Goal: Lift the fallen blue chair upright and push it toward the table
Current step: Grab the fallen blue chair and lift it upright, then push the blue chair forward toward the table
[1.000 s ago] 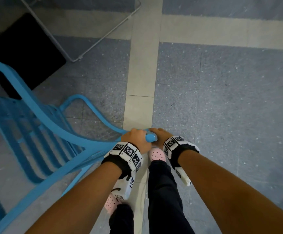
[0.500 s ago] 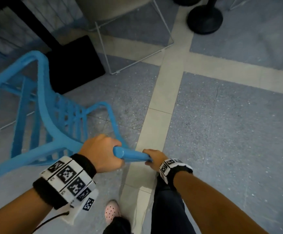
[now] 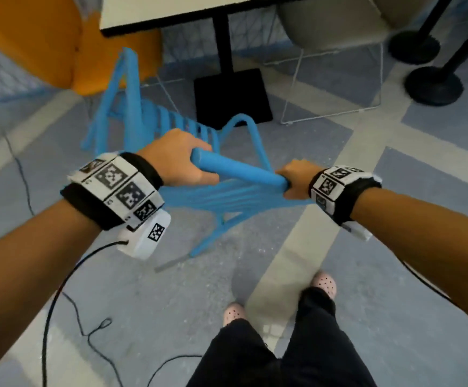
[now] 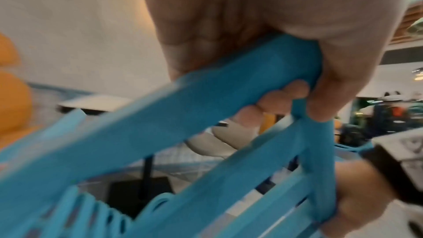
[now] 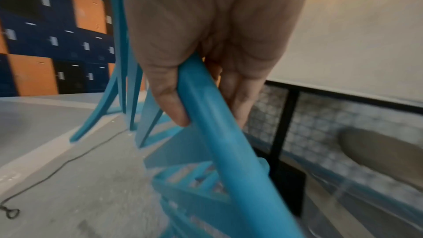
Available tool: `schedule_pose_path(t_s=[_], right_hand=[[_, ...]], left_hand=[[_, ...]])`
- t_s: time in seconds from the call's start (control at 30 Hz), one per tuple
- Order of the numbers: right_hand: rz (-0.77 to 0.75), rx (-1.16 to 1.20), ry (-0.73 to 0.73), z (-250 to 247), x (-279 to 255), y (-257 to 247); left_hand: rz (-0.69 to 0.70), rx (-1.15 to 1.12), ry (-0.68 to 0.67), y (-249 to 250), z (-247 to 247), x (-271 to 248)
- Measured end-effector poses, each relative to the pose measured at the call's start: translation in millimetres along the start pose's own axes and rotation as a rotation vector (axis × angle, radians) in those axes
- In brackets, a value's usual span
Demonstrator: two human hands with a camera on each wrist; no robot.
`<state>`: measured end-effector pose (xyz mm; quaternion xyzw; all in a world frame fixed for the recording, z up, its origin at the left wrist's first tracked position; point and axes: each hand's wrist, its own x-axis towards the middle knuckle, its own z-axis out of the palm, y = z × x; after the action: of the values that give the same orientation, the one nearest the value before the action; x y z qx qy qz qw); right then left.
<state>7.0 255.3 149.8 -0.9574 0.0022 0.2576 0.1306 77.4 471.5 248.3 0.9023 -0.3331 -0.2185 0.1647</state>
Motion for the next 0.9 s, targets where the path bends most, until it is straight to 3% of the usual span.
schedule_pose_path(t_s=[0.17, 0.27, 0.33, 0.47, 0.53, 0.63, 0.9], right_hand=[[-0.135, -0.229, 0.016, -43, 9, -91], [-0.246, -0.317, 0.031, -49, 17, -135], [-0.304, -0.272, 0.044, -46, 20, -157], [-0.39, -0.051, 0.052, -30, 27, -182], [-0.318, -0.012, 0.063, -17, 32, -178], [-0.186, -0.069, 0.022, -2, 34, -178], [-0.374, -0.109, 0.059, 12, 45, -259]], left_hand=[[-0.192, -0.193, 0.292, -67, -26, -79], [-0.322, -0.165, 0.368, -97, -37, -122], [-0.364, -0.049, 0.364, -114, -45, -144], [-0.306, 0.381, 0.351, -131, -50, -173], [-0.286, 0.508, 0.321, -138, -42, -182], [-0.376, 0.535, 0.318, -149, -31, -185], [-0.531, 0.5, 0.316, -203, -7, -206]])
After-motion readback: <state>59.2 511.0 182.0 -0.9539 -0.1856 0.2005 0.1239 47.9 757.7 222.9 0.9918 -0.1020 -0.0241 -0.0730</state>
